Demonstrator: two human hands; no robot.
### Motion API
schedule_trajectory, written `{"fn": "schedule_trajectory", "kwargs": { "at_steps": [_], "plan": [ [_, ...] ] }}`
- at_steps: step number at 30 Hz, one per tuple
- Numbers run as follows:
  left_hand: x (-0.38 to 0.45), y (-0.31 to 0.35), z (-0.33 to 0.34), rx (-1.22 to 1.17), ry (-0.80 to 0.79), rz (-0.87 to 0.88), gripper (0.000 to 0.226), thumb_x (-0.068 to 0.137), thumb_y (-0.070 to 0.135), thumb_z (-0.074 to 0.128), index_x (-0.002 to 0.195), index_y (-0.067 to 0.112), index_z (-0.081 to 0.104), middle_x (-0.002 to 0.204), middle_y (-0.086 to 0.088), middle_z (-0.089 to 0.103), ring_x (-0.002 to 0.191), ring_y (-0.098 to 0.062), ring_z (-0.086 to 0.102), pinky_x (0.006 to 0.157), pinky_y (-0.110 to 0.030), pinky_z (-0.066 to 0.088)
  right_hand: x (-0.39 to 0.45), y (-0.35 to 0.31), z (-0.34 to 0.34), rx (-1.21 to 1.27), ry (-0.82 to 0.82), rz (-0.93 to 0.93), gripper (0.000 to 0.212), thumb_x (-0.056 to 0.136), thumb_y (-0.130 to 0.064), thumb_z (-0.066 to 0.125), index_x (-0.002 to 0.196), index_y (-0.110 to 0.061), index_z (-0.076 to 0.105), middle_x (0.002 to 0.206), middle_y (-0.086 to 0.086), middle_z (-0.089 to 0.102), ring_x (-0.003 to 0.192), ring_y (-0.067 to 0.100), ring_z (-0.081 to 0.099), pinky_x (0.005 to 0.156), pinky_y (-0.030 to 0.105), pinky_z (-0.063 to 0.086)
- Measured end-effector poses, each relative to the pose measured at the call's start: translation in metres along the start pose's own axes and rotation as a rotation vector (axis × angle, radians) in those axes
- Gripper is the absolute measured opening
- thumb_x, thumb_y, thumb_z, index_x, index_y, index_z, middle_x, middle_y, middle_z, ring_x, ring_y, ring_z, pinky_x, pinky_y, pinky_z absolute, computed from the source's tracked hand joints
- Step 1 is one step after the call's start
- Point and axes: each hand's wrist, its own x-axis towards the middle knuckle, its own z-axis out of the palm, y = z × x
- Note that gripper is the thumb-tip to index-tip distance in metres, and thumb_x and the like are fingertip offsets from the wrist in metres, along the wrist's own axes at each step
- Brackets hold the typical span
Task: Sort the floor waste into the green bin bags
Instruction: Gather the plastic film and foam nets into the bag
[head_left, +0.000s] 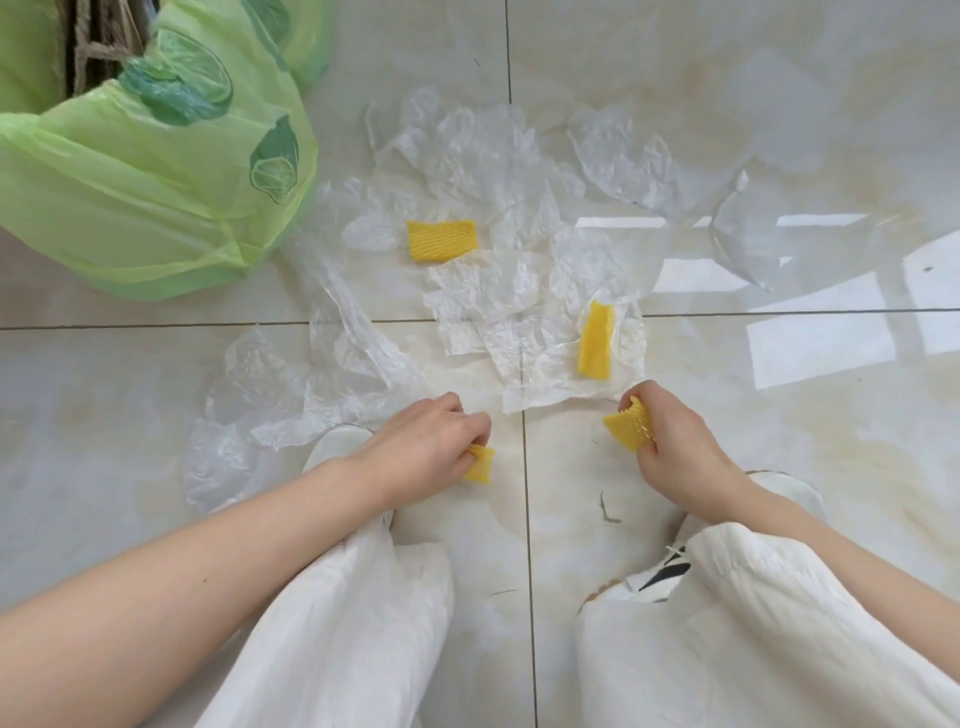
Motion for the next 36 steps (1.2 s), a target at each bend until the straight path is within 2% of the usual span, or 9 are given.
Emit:
{"fn": "schedule_trajectory", "kwargs": {
  "at_steps": [4,9,14,17,20,23,27,33,36],
  "plan": [
    [0.002,-0.001,-0.022,-0.326,0.190,-0.161,0.013,0.088,0.020,0.036,0.093,0.019,0.047,0.085,0.005,0.051,0.078,-0.016,0.046,0.071,-0.032,0.041,0.009,-0.016,-0.004,-0.005,0.110,-0.047,0.041,0.077,-0.002,0.052,0.113,-0.020,0.043,0.099,0.000,0.051,0.079,0.013,0.047,0.063,0.017,0.030],
    [0.004,-0.023,-0.037,-0.308,0.367,-0.376,0.014,0.085,0.027,0.049,0.096,0.019,0.047,0.091,0.002,0.053,0.084,-0.024,0.051,0.075,-0.036,0.044,0.038,-0.029,-0.007,-0.106,0.151,-0.068,0.051,0.090,-0.025,0.057,0.133,-0.011,0.035,0.124,0.009,0.048,0.115,0.024,0.048,0.086,0.023,0.033],
    [0.000,-0.053,-0.043,-0.321,0.433,-0.725,0.046,0.079,0.036,0.064,0.115,0.018,0.042,0.111,-0.009,0.058,0.100,-0.034,0.056,0.080,-0.039,0.044,0.062,-0.042,-0.013,-0.143,0.170,-0.007,0.056,0.090,-0.037,0.058,0.134,-0.010,0.037,0.122,0.012,0.047,0.115,0.029,0.048,0.094,0.035,0.038],
    [-0.008,-0.064,-0.035,-0.301,0.348,-0.831,0.076,0.071,0.047,0.073,0.129,0.017,0.034,0.127,-0.012,0.053,0.111,-0.034,0.055,0.086,-0.042,0.044,0.066,-0.041,-0.006,-0.320,0.097,-0.014,0.056,0.088,-0.041,0.058,0.131,-0.009,0.041,0.115,0.012,0.044,0.109,0.032,0.047,0.091,0.039,0.043],
    [-0.012,-0.065,-0.022,-0.255,0.251,-0.817,0.084,0.066,0.051,0.077,0.128,0.016,0.033,0.127,-0.011,0.051,0.113,-0.033,0.055,0.085,-0.041,0.044,0.062,-0.034,0.001,-0.372,0.026,0.011,0.056,0.087,-0.041,0.059,0.129,-0.011,0.037,0.113,0.012,0.042,0.107,0.033,0.047,0.088,0.039,0.043],
    [-0.011,-0.066,-0.010,-0.262,0.204,-0.774,0.062,0.072,0.047,0.072,0.114,0.014,0.040,0.116,-0.010,0.052,0.106,-0.033,0.056,0.080,-0.040,0.044,0.058,-0.028,0.003,-0.331,0.017,0.048,0.051,0.087,-0.036,0.059,0.125,-0.010,0.037,0.110,0.012,0.042,0.105,0.033,0.048,0.086,0.039,0.044],
    [-0.007,-0.064,-0.002,-0.111,0.170,-0.656,0.029,0.091,0.038,0.051,0.103,0.012,0.054,0.110,-0.010,0.055,0.107,-0.031,0.051,0.086,-0.040,0.044,0.057,-0.025,0.001,-0.407,0.019,0.047,0.033,0.087,-0.026,0.052,0.112,-0.007,0.040,0.094,0.006,0.035,0.093,0.033,0.049,0.070,0.034,0.039],
    [-0.005,-0.062,-0.002,0.093,0.132,-0.590,0.027,0.095,0.027,0.043,0.110,0.008,0.054,0.116,-0.011,0.047,0.111,-0.030,0.041,0.089,-0.037,0.037,0.063,-0.024,-0.005,-0.304,0.011,0.089,0.022,0.090,-0.022,0.051,0.102,-0.005,0.045,0.089,0.007,0.040,0.078,0.030,0.046,0.066,0.032,0.033],
    [-0.007,-0.058,-0.009,0.012,0.292,-0.549,0.022,0.089,0.021,0.053,0.098,0.002,0.056,0.109,-0.016,0.047,0.104,-0.034,0.040,0.086,-0.042,0.039,0.062,-0.026,-0.013,-0.138,0.046,0.115,0.014,0.088,-0.020,0.051,0.092,-0.007,0.046,0.087,0.004,0.043,0.080,0.028,0.048,0.068,0.033,0.034]
  ]
}}
